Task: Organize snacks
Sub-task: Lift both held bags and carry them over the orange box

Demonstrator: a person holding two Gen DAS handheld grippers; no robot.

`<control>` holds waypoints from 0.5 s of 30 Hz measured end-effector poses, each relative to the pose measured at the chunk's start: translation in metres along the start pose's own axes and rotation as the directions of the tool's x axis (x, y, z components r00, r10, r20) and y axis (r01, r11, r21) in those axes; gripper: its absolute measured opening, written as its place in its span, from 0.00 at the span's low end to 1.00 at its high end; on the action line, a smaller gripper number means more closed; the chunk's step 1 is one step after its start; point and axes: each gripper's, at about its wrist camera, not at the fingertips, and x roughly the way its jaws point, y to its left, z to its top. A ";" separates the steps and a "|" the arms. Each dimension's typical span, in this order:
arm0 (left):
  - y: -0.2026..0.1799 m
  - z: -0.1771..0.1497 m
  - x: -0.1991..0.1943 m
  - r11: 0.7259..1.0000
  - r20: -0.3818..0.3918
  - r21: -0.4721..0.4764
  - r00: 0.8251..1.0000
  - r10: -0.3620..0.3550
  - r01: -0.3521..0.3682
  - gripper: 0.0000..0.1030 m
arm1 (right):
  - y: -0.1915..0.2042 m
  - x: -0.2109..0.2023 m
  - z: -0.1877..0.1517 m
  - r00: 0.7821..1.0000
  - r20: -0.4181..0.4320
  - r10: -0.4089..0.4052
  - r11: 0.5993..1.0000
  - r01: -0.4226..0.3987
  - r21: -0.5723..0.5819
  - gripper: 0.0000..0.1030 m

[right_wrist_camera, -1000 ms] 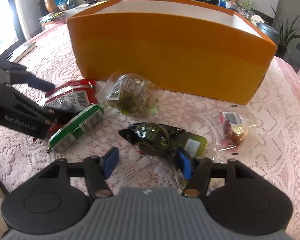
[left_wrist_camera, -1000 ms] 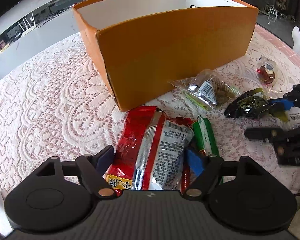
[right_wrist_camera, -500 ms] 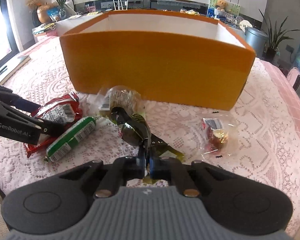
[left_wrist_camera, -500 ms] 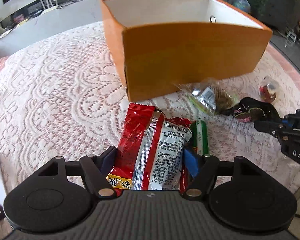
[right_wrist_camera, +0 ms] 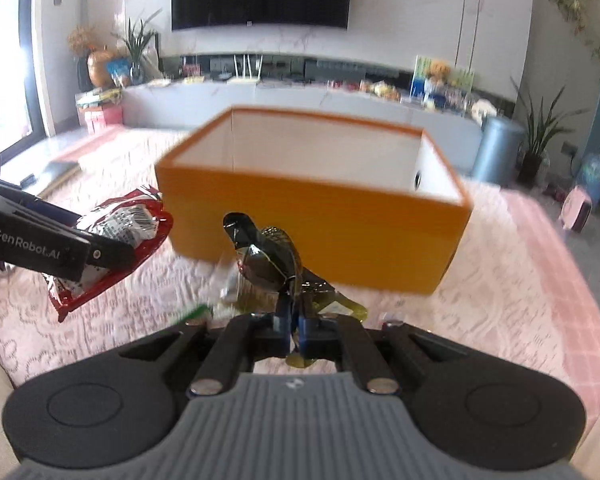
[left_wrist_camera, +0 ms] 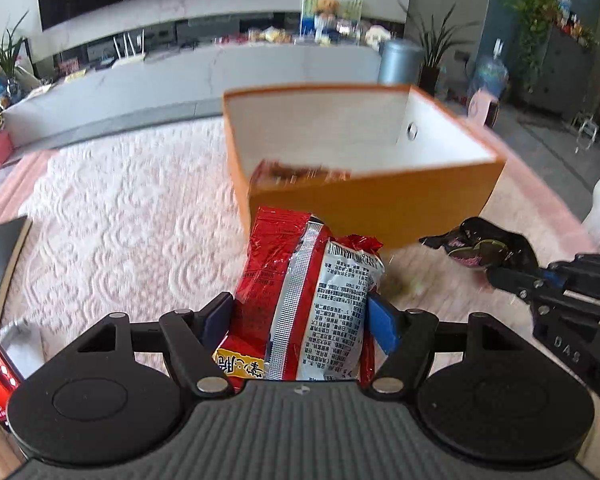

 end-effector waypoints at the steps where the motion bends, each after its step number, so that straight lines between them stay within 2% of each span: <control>1: -0.002 0.005 -0.003 1.000 0.012 -0.006 1.000 -0.006 0.006 0.79 | -0.002 -0.004 0.005 1.000 0.014 0.002 1.000 -0.002 0.003 0.00; 10: -0.024 0.057 -0.011 1.000 0.125 0.030 0.992 -0.010 0.007 0.79 | -0.025 -0.023 0.058 0.993 0.118 -0.021 0.999 0.024 -0.022 0.00; 15: -0.033 0.085 0.001 0.999 0.148 0.033 0.989 -0.013 0.008 0.79 | -0.035 -0.007 0.085 0.992 0.117 -0.053 0.996 0.061 -0.068 0.00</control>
